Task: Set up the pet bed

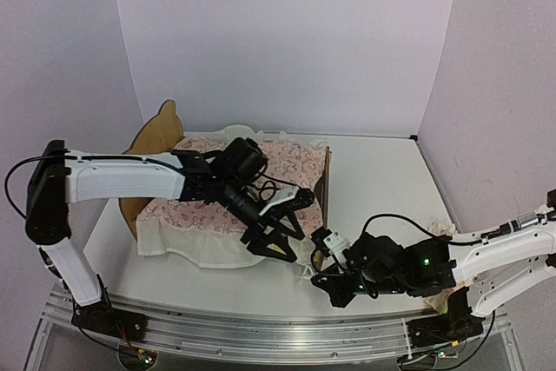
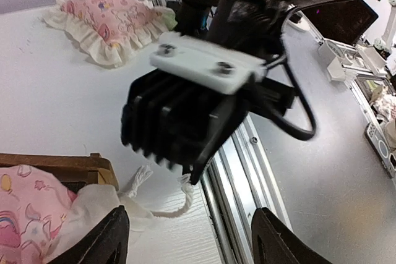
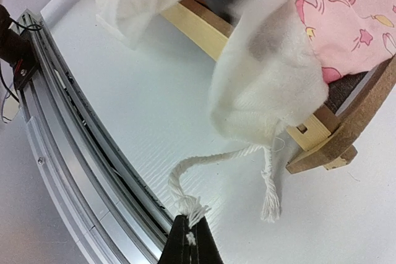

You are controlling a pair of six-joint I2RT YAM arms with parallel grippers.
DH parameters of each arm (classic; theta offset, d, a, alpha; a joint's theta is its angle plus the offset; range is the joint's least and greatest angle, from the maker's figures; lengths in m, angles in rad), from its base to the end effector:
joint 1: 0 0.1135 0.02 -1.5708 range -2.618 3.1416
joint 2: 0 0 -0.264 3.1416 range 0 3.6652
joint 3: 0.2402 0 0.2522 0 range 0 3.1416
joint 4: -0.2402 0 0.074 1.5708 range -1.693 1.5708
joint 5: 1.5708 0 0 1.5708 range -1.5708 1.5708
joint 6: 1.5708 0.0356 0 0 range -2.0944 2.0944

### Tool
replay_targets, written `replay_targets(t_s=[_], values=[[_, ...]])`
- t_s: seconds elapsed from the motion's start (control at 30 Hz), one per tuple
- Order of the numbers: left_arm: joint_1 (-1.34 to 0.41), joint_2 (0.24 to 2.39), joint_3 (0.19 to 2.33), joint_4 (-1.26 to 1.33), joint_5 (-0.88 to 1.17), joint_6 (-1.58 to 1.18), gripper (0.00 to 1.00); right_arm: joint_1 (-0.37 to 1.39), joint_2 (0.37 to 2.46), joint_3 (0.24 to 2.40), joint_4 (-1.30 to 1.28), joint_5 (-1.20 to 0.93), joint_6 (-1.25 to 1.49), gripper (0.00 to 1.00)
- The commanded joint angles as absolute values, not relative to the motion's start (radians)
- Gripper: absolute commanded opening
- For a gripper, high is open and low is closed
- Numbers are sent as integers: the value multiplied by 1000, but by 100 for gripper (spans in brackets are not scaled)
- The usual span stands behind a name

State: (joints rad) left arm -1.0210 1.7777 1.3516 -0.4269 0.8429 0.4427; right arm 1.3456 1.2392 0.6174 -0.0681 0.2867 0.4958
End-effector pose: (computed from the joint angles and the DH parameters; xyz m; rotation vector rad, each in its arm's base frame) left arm 0.1792 -0.3433 0.2517 1.8968 1.5099 -1.2831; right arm 0.0660 0.2429 0.2004 -0.8090 2.1692 0.6648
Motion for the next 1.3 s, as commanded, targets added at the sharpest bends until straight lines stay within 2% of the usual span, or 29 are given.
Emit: replay_targets(t_s=[0.0,0.1,0.23,0.47,0.73,0.9,1.03,1.27], values=[[-1014,1582,1166,-212,850,412,67,1334,1229,615,-37,283,536,0],[-1076,1530,1013,-112,683,410,64,1330,1235,622,-32,260,534,0],[-1134,1546,933,78,552,410,69,1318,1244,630,-31,228,532,0],[-1144,1619,919,152,513,419,68,1296,1247,649,-29,202,516,0],[-1163,1693,926,186,520,440,52,1274,1271,688,-26,165,494,0],[-1165,1706,912,210,531,455,48,1246,1287,705,-14,125,486,0],[-1165,1710,908,226,502,457,31,1230,1298,709,-8,98,491,0],[-1166,1721,906,214,488,472,29,1206,1270,697,35,79,493,0]])
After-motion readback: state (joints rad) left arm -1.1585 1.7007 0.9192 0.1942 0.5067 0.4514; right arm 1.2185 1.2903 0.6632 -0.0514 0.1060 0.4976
